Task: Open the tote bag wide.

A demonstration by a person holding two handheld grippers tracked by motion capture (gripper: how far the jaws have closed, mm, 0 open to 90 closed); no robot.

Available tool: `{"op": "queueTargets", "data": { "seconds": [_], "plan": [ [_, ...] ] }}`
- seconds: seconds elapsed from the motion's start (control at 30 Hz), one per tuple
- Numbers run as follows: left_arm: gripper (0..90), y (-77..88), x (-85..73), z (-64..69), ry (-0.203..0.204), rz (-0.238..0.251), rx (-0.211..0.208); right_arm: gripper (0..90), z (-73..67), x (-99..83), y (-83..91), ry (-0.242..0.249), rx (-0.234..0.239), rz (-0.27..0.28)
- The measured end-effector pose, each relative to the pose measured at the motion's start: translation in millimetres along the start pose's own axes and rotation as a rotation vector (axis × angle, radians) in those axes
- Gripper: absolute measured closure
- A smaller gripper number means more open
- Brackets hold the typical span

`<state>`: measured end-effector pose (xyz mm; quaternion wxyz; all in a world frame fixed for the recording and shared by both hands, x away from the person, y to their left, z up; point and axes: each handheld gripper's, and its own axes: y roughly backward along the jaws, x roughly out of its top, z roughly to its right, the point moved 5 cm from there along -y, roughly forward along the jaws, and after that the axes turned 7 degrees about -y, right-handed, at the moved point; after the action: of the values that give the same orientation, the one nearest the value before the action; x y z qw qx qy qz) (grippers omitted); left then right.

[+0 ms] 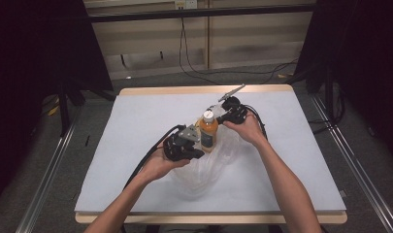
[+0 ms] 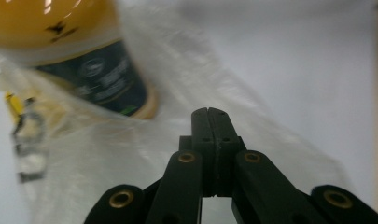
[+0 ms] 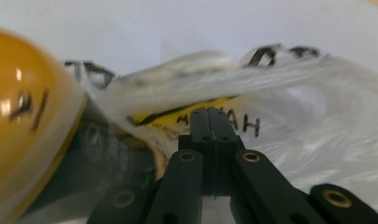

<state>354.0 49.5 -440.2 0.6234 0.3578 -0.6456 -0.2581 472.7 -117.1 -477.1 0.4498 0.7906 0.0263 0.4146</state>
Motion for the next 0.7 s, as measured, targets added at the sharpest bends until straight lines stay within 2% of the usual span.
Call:
{"op": "queueTargets", "data": {
  "seconds": [0.03,0.07,0.13,0.17,0.2,0.23,0.27,0.3,0.33,0.37,0.4,0.43,0.47,0.5,0.53,0.57,0.67,0.7],
  "plan": [
    [90.0,-15.4,-6.9,-13.0,0.024,-0.057,0.009,90.0,-2.1,-5.0,-3.9,0.002,0.005,-0.007],
    [90.0,-15.4,-6.9,-13.0,0.024,-0.057,0.009,90.0,-2.1,-5.0,-3.9,0.002,0.005,-0.007],
    [90.0,-27.0,-16.4,-24.2,0.043,-0.109,0.026,90.0,-3.6,-21.2,-15.5,-0.006,0.009,-0.034],
    [90.0,-32.7,-22.3,-29.8,0.067,-0.126,0.028,90.0,-3.6,-21.2,-15.5,-0.006,0.009,-0.034],
    [90.0,-37.4,-28.5,-35.3,0.076,-0.147,0.045,90.0,1.3,-29.3,-17.4,-0.023,0.000,-0.032],
    [90.0,-40.8,-35.0,-40.3,0.104,-0.165,0.059,90.0,1.3,-29.3,-17.4,-0.023,0.000,-0.032],
    [90.0,-44.1,-41.0,-45.9,0.132,-0.153,0.052,90.0,5.4,-37.2,-15.5,-0.038,0.018,-0.026],
    [90.0,-46.8,-47.3,-50.0,0.154,-0.163,0.062,90.0,6.5,-41.3,-15.2,-0.034,0.017,-0.029],
    [90.0,-46.5,-54.8,-58.2,0.185,-0.147,0.078,90.0,7.9,-44.7,-14.0,-0.023,0.016,-0.024],
    [90.0,-46.5,-54.8,-58.2,0.185,-0.147,0.078,90.0,7.9,-44.7,-14.0,-0.023,0.016,-0.024],
    [90.0,-45.5,-57.3,-62.0,0.183,-0.145,0.109,90.0,8.4,-47.3,-11.6,-0.027,0.017,-0.020],
    [90.0,-44.5,-59.4,-64.2,0.192,-0.145,0.126,90.0,10.3,-52.8,-6.9,-0.002,0.005,-0.013],
    [90.0,-42.6,-62.1,-68.1,0.185,-0.159,0.150,90.0,10.3,-52.8,-6.9,-0.002,0.005,-0.013],
    [90.0,-41.7,-64.4,-70.2,0.199,-0.166,0.178,90.0,11.1,-55.5,-4.2,0.004,0.002,-0.013],
    [90.0,-40.2,-66.4,-72.6,0.207,-0.166,0.182,90.0,12.4,-58.2,-1.5,0.012,-0.003,-0.012],
    [90.0,-38.7,-70.9,-77.9,0.239,-0.145,0.197,90.0,16.6,-63.0,3.2,0.008,-0.001,0.000],
    [90.0,-36.6,-74.8,-83.6,0.239,-0.147,0.203,90.0,20.5,-67.1,7.3,-0.003,0.006,0.008],
    [90.0,-37.4,-75.3,-85.6,0.263,-0.128,0.218,90.0,21.5,-67.8,8.1,-0.001,0.004,0.010]
  ]
}}
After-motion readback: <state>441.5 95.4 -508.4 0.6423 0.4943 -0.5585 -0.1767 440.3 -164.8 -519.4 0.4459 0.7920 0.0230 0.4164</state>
